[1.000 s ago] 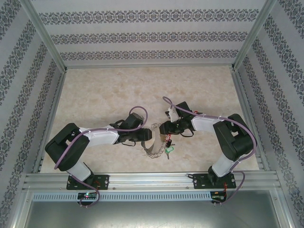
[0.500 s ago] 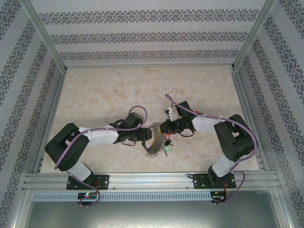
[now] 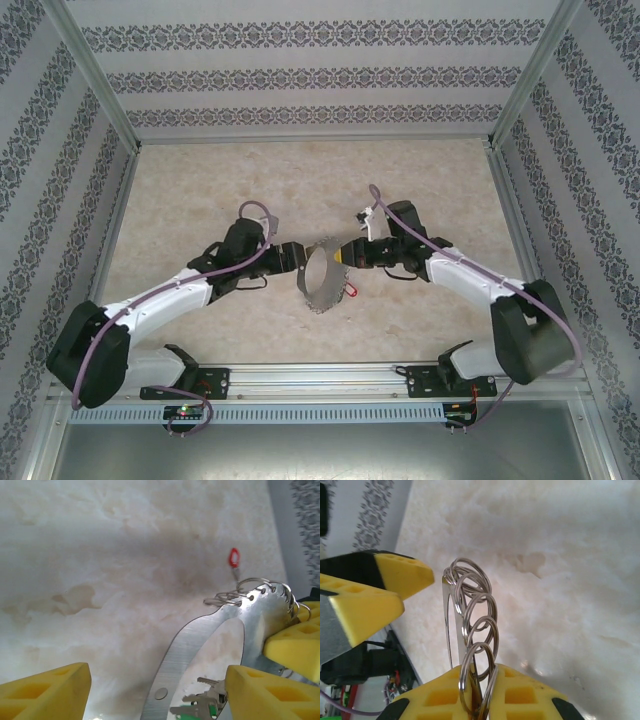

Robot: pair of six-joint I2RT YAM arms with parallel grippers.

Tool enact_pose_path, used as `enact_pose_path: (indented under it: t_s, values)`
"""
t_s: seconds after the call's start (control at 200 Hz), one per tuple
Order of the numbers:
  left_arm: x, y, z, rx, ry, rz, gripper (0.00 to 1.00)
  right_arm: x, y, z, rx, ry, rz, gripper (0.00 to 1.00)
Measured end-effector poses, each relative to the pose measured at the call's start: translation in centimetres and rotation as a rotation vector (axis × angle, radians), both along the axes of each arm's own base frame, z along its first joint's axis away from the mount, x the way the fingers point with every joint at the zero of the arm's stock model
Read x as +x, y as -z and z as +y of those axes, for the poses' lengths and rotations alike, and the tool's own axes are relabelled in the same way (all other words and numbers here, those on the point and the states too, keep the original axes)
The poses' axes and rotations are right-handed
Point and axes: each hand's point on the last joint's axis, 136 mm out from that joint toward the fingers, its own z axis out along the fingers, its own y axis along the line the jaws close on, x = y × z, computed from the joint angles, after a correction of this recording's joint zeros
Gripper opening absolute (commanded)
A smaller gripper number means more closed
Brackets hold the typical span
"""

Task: Put the keys on the keyring

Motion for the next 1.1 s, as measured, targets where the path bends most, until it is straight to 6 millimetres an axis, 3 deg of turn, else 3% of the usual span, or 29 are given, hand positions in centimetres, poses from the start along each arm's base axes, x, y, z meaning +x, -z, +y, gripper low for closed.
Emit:
enact_pose_path:
  t_s: [0.155,0.305,0.38,0.525,0.644,0.704,0.759,0.849,0.974,1.099]
  values:
    - [-0.1,-1.8,-0.6,-0.115,0.081,-0.010,0.69,-0.4,-3.3,0.1,0.062,-0.009,-0.073,0.00]
    - [-0.8,-4.4,-2.5,-0.221,0.205,-0.036,0.63,-0.5,-6.3,0.4,0.115,-0.025,-0.142,0.00]
    - [-1.0,-6.0,-3.3,-0.261,0.260,-0.059,0.54,-0.4,-7.5,0.6,0.139,-0.028,-0.166,0.00]
    - [-0.8,-8.8,-4.0,-0.298,0.316,-0.117,0.22,-0.2,-9.4,0.6,0.168,-0.031,-0.210,0.00]
    - [-1.0,-10.3,-4.0,-0.286,0.361,-0.166,0.03,0.0,-10.5,0.2,0.179,-0.019,-0.246,0.08]
    - [-1.5,-11.6,-4.0,-0.281,0.397,-0.201,0.00,0.0,-10.6,0.1,0.181,-0.017,-0.252,0.16]
    - [-1.8,-12.8,-4.0,-0.267,0.423,-0.233,0.00,0.0,-11.2,0.1,0.185,-0.018,-0.282,0.31]
    - [-2.2,-15.0,-4.0,-0.218,0.467,-0.290,0.00,0.3,-12.0,-0.5,0.155,0.021,-0.352,0.40]
    - [-2.0,-18.6,-3.2,-0.078,0.521,-0.401,0.00,1.0,-13.8,-3.0,0.100,0.143,-0.480,0.78]
    - [-1.7,-21.6,-2.2,0.101,0.582,-0.485,0.00,0.5,-15.5,-5.6,0.060,0.251,-0.625,0.83]
